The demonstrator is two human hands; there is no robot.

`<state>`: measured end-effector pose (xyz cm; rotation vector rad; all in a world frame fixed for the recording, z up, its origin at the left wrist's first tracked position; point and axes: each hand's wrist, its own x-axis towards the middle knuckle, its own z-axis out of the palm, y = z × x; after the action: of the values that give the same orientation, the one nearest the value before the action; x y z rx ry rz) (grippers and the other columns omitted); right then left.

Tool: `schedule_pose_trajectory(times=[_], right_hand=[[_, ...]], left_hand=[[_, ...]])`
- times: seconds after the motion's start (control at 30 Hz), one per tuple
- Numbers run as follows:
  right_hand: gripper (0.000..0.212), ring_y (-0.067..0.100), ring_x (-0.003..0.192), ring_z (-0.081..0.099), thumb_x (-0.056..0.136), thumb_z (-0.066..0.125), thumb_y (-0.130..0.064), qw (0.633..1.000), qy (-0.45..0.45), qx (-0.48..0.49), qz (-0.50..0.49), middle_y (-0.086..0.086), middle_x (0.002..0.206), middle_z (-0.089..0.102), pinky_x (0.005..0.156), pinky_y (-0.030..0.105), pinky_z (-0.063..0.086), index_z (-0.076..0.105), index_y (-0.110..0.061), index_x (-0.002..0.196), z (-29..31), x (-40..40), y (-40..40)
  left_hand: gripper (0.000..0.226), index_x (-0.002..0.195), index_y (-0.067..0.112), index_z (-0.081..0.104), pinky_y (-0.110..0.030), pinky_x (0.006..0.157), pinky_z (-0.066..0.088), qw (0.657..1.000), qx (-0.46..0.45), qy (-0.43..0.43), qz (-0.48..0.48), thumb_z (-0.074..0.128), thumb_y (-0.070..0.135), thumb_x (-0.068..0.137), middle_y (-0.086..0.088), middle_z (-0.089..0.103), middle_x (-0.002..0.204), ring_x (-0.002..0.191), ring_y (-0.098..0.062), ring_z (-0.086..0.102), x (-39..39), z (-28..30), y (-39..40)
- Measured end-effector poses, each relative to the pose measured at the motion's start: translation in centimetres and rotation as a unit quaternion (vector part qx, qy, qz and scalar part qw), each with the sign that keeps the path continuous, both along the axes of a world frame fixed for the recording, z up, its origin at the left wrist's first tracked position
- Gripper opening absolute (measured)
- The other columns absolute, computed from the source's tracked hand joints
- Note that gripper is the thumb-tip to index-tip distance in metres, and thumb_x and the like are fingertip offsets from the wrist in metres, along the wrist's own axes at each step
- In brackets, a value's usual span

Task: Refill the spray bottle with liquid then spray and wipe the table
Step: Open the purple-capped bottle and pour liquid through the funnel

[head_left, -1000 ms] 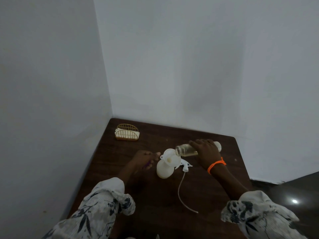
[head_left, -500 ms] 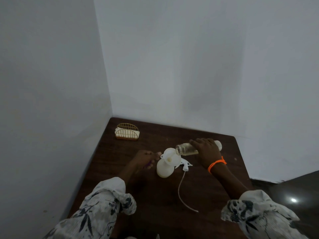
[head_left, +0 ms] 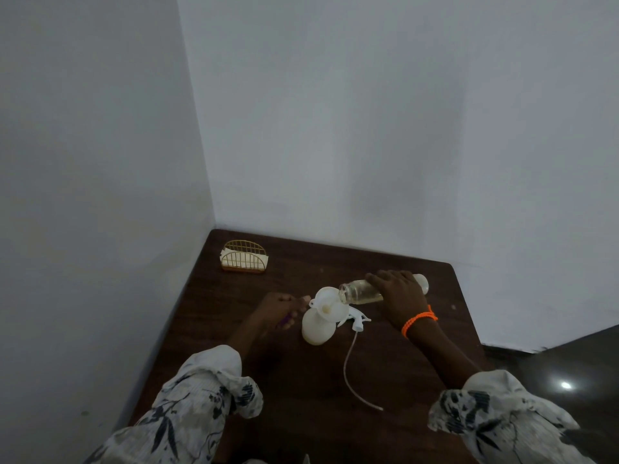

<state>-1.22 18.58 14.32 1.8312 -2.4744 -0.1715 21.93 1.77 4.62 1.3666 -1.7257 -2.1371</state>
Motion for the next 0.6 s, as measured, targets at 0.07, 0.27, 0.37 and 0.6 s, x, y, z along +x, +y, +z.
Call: schedule_pose_trajectory(times=[0.07,0.27,0.37,0.6], right_hand=[[0.061,0.029,0.114,0.063,0.074,0.074,-0.012,1.0,0.002,0.003,0.0,0.005,0.12,0.069,0.102,0.045,0.044,0.061,-0.023,0.132,-0.01,0.02,0.02],[0.059,0.029,0.11,0.065,0.07,0.078,-0.016,1.0,0.003,0.004,-0.002,0.005,0.116,0.071,0.099,0.046,0.045,0.064,-0.022,0.127,0.1,-0.11,0.13],[0.06,0.03,0.109,0.066,0.069,0.079,-0.016,1.0,0.004,0.004,-0.005,0.005,0.115,0.071,0.099,0.046,0.046,0.065,-0.022,0.127,0.14,-0.15,0.12],[0.063,0.028,0.108,0.066,0.065,0.082,-0.019,1.0,0.01,0.01,-0.015,0.003,0.113,0.072,0.096,0.045,0.047,0.065,-0.024,0.125,0.15,-0.1,0.13]], left_hand=[[0.036,0.093,0.008,0.078,-0.025,0.053,0.047,1.0,0.005,0.006,-0.001,0.077,0.044,0.086,-0.004,0.066,0.072,0.059,-0.014,0.058,0.0,0.05,0.1],[0.035,0.092,0.009,0.078,-0.025,0.054,0.048,1.0,0.011,0.007,0.0,0.074,0.044,0.089,-0.003,0.066,0.07,0.058,-0.013,0.058,-0.03,0.49,0.55],[0.035,0.092,0.009,0.078,-0.025,0.054,0.047,1.0,0.017,0.011,0.005,0.074,0.043,0.089,-0.002,0.066,0.071,0.059,-0.013,0.058,-0.02,0.64,0.65],[0.045,0.099,0.01,0.075,-0.027,0.055,0.051,0.999,0.035,-0.011,0.027,0.071,0.054,0.088,-0.007,0.069,0.084,0.065,-0.017,0.063,0.1,0.49,0.35]])
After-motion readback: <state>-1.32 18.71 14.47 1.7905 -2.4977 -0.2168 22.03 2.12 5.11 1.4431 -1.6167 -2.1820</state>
